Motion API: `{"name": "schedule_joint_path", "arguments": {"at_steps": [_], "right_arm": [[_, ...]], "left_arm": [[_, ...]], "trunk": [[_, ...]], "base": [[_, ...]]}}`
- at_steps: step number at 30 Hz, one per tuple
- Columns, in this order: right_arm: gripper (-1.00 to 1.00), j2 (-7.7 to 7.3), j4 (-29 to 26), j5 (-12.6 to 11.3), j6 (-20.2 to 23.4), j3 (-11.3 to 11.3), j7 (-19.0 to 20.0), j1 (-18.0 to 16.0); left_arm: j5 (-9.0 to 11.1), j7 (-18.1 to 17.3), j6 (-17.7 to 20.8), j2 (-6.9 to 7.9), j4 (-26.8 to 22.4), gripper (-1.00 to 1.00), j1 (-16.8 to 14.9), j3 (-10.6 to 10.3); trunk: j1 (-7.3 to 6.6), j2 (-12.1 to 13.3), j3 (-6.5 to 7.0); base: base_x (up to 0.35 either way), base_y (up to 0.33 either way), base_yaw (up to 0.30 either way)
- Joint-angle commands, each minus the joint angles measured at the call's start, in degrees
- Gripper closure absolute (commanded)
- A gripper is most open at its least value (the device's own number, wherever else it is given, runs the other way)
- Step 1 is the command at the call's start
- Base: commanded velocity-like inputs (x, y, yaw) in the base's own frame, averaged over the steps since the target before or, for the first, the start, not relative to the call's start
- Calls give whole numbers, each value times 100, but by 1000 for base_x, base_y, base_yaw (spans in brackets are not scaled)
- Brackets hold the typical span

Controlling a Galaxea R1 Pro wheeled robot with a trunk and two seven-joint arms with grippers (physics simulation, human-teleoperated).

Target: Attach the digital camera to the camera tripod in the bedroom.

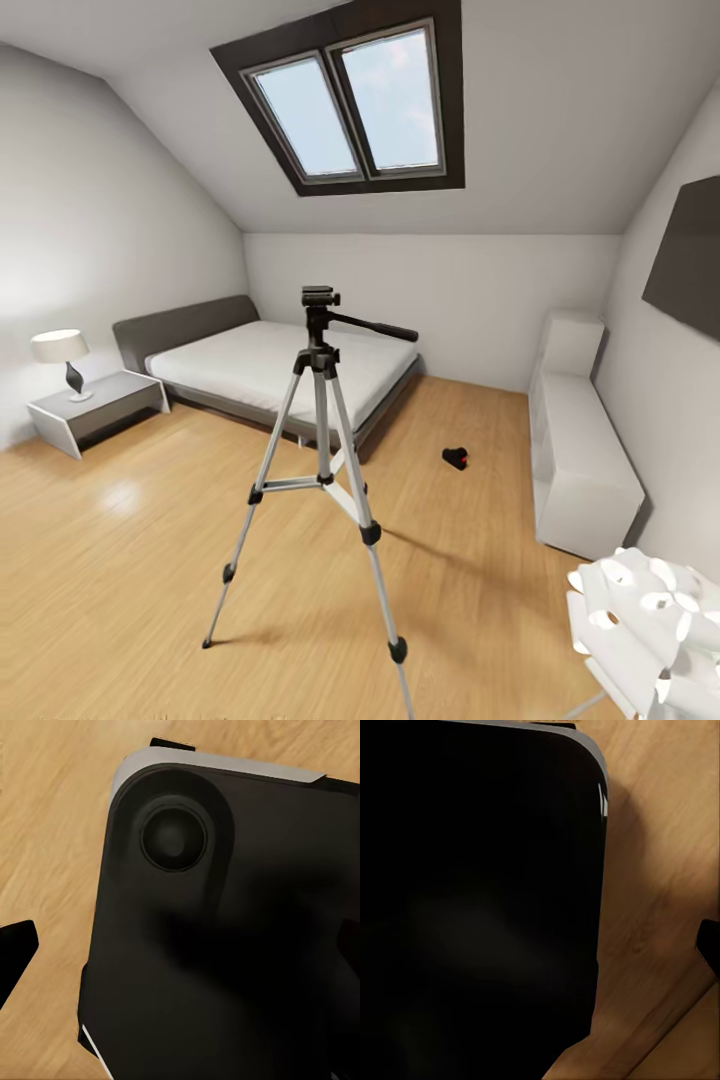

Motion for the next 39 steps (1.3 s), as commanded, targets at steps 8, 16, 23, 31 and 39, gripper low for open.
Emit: {"name": "schedule_joint_path", "arguments": {"at_steps": [8, 16, 23, 31, 39], "right_arm": [[-100, 5, 4, 6, -18, 4, -1, -3], [-100, 0, 4, 6, -17, 4, 5, -3], [-100, 4, 4, 1, -19, 4, 2, -3], [-100, 0, -13, 17, -18, 4, 6, -3], [-100, 0, -22, 38, -18, 9, 7, -2]], "left_arm": [[34, -1, -5, -1, -10, -100, 3, 3], [28, -6, -5, -1, -10, -100, 3, -2], [27, -2, -5, -1, -10, -100, 3, -5], [27, -1, -5, -1, -10, -100, 3, 1], [27, -1, -5, -1, -10, -100, 3, 3]], "trunk": [[0, -2, -4], [0, -2, -4], [0, -2, -4], [0, -2, -4], [0, -2, -4]], "base": [[0, 0, 276], [0, 0, 118], [0, 0, 22], [0, 0, 2], [0, 0, 0]]}}
